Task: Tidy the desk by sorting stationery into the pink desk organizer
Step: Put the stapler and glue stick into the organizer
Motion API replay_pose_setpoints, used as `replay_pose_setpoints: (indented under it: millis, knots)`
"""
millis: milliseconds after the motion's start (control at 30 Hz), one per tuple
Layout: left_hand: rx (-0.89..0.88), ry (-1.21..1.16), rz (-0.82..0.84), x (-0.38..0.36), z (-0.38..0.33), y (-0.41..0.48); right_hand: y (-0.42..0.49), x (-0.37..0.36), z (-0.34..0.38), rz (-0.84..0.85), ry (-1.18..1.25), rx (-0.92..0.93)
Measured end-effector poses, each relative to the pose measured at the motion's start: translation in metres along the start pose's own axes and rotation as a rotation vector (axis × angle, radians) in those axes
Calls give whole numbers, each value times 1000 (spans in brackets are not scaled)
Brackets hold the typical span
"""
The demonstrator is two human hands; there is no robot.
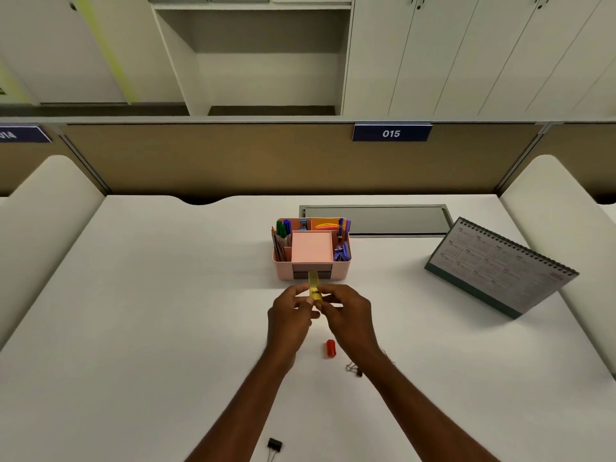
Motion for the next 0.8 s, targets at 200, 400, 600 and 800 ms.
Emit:
replay_pose_setpoints:
  millis: [200,400,600,800]
  knots:
    - [-110,125,-111,5,-19,34,41,-18,8,-3,74,-29]
    - [-137,198,-189,15,-33,69,73,-40,8,17,18,-107]
    - [-176,288,-211,17,-35,89,91,-47,15,42,-84,-121]
    - [-167,331,-222,14,-39,101,111,-57,19,52,-202,-112]
Point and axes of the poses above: each hand's wrist, its own y-axis towards the middle knuckle, its own x-axis out of the back of the hand, z = x × y, the point moved 5 cm from there along y, towards the middle knuckle, and after that the axes turned 2 degrees about x, right-handed, at the moved point
